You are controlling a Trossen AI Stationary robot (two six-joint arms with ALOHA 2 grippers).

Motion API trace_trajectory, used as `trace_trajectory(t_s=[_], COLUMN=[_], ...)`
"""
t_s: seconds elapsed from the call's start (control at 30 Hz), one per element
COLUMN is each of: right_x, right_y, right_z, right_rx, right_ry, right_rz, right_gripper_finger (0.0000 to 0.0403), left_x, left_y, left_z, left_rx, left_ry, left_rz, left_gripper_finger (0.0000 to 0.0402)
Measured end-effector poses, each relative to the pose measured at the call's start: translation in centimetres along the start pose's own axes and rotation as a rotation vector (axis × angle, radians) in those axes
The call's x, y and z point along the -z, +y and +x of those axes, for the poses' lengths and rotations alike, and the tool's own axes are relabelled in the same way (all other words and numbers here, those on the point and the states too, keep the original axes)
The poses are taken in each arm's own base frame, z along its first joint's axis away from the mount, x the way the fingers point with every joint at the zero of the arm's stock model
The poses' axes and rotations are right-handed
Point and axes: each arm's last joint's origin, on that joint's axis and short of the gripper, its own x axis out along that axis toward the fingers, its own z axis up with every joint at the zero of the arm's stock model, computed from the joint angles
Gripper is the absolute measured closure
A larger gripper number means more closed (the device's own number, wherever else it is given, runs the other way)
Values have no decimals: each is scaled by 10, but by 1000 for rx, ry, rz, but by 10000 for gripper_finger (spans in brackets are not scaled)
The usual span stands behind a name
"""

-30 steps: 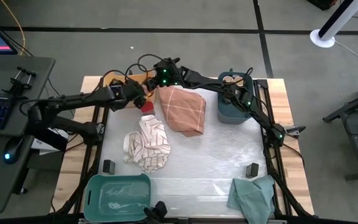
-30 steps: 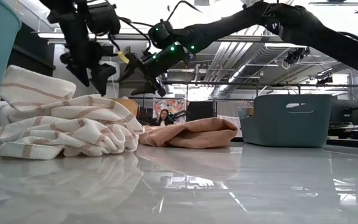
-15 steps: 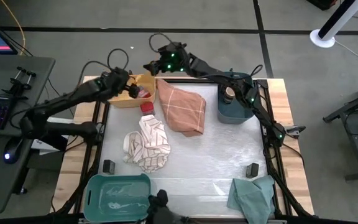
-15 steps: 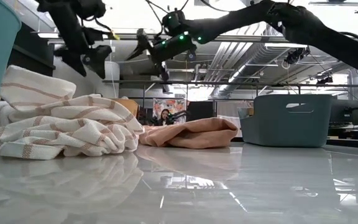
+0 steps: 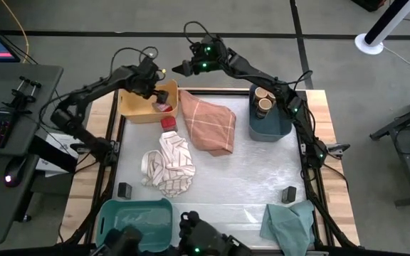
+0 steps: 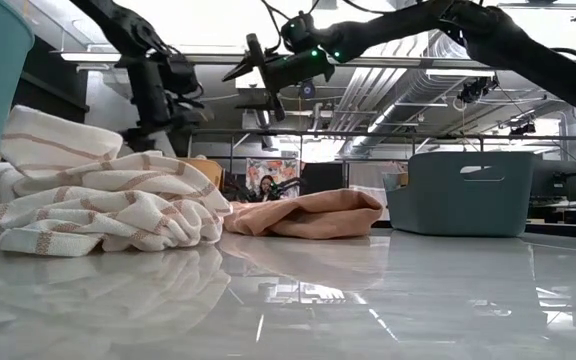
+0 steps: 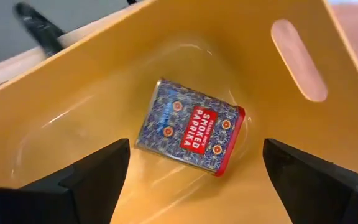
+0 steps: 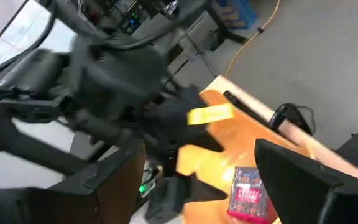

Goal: Sort spices by type
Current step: Put the right red seasoning can into the yellow bin

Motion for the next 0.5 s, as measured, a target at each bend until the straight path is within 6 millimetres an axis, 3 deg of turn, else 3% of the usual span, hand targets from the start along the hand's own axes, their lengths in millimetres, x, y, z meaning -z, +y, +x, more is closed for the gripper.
trace_trajectory(t_s=[0.23, 0.5], right_x=[3, 3], right_y=[-1, -1], right_z=[0, 0], right_rx=[-2, -2], right_ry=[33, 36], right_rz=[15, 27], right_gripper_finger=[105, 105], left_x=[-1, -4], left_y=[0, -8], left_z=[17, 19], left_rx=[-33, -34], left_ry=[68, 29], left_rz=[99, 421], left_gripper_finger=[109, 109])
